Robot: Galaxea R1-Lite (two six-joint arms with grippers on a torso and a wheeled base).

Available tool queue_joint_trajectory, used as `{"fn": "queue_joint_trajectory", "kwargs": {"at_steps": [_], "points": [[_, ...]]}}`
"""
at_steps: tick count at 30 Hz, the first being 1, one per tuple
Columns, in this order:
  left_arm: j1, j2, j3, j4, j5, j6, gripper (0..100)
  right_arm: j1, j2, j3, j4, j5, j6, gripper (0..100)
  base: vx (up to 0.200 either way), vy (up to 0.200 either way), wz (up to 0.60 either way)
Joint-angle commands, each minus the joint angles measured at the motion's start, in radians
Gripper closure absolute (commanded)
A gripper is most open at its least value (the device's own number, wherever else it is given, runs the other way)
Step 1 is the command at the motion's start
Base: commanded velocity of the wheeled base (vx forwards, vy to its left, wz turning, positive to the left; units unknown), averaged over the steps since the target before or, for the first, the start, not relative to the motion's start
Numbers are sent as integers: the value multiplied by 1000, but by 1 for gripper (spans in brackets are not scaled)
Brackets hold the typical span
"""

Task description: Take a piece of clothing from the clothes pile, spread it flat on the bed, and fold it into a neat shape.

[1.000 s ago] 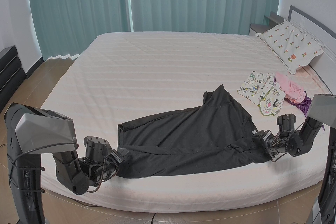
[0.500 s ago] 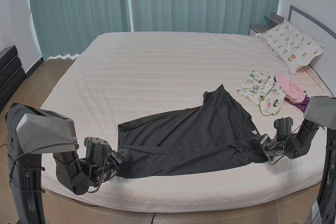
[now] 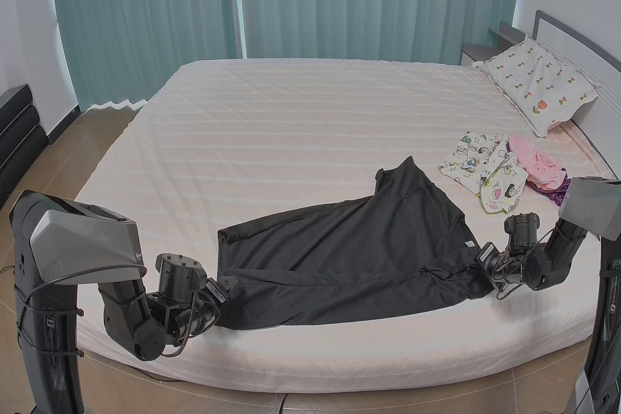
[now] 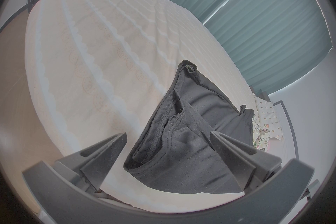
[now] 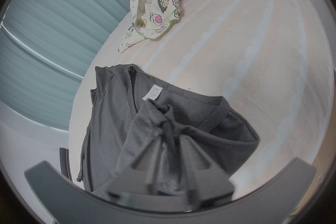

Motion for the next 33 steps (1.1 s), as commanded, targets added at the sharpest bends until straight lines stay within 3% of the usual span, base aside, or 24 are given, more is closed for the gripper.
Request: {"fn": "queue_joint_trajectory", "kwargs": {"at_steps": [1,19,20,33], "points": [[2,1,0,0,1,0,0,0,-20,17,-1,0,1,100,0,0,0],[0,2,0,0,1,0,0,-20,-103,95,5,3,-6,100,0,0,0],[0,2,0,0,1,0,0,-20,-99,98,6,4,-12,0,0,0,0],[0,2,0,0,1,0,0,-46,-96,94,-33,53,-23,0,0,0,0]]}}
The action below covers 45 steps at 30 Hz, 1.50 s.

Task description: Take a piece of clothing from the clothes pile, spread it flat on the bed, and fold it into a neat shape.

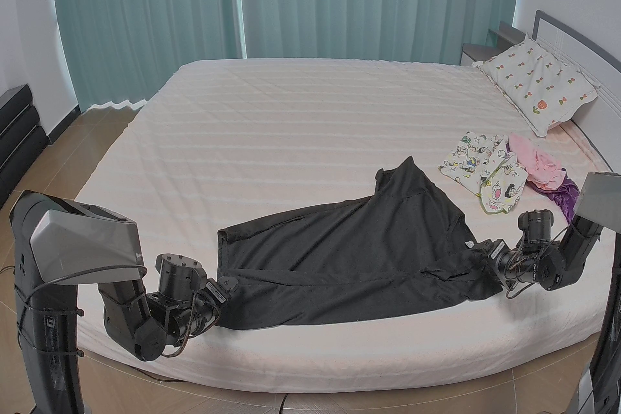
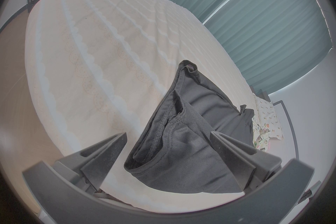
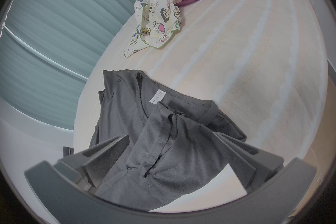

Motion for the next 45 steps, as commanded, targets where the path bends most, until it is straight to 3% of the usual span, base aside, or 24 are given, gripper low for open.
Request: {"fn": "queue_joint_trajectory", "kwargs": {"at_steps": [1,19,28,45], "points": [[0,1,0,0,0,-1,0,-22,-4,-1,-36,36,-2,0,0,0,0],[0,-2,0,0,0,-5,0,-50,-33,20,-47,42,-16,0,0,0,0],[-4,1,-5,0,3,-4,0,-43,-59,57,-47,76,-24,0,0,-200,0],[-7,1,0,0,6,-2,0,-7,-73,71,-78,76,-42,0,0,-188,0]]}}
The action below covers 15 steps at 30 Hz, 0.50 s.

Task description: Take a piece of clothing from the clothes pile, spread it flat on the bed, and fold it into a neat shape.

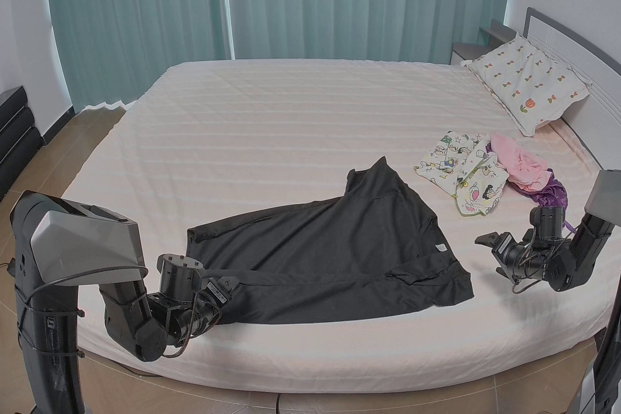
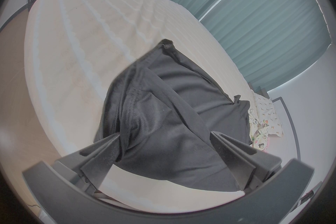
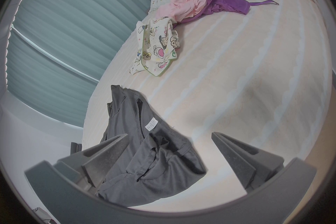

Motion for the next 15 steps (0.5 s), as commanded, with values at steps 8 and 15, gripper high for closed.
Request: {"fn": "queue_joint_trajectory", "kwargs": {"at_steps": [8,15], "points": [[4,-14,3,-22,5,2,0,97,8,-11,-32,17,15,0,0,0,0],[12,-19,-9,-30,16,1,0,202,96,-59,-82,21,37,0,0,0,0]]}}
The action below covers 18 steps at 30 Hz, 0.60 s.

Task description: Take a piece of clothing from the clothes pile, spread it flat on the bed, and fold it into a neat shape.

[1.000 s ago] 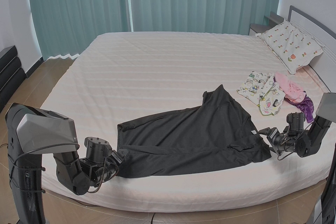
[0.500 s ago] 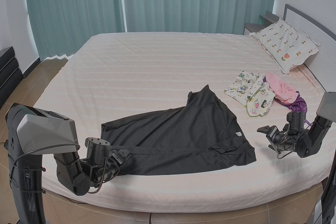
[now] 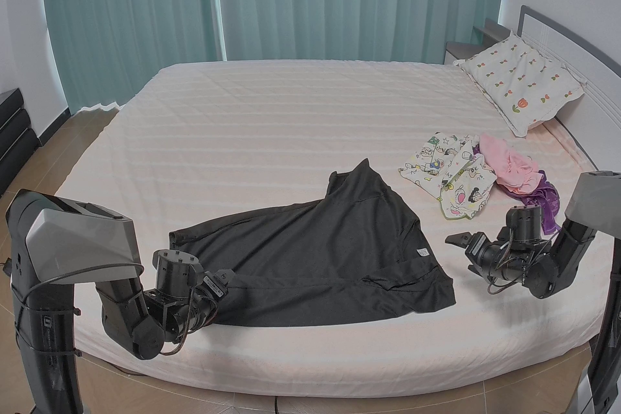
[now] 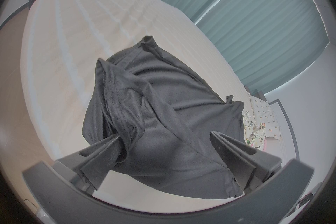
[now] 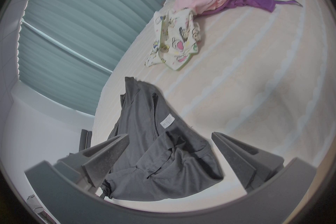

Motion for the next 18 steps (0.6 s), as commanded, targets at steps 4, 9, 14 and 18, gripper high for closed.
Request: {"fn": "queue_joint_trajectory", "kwargs": {"at_steps": [4,9,14,18], "points": [[2,-1,-18,-1,1,-1,0,122,96,-113,-4,-9,10,0,0,0,0],[10,1,-18,-1,1,-1,0,171,150,-170,13,-14,1,0,0,0,0],[10,3,-18,-1,1,-1,0,165,148,-171,13,-32,-28,0,0,0,0],[10,3,-18,-1,1,-1,0,135,144,-165,13,-46,-56,0,0,0,0]]}}
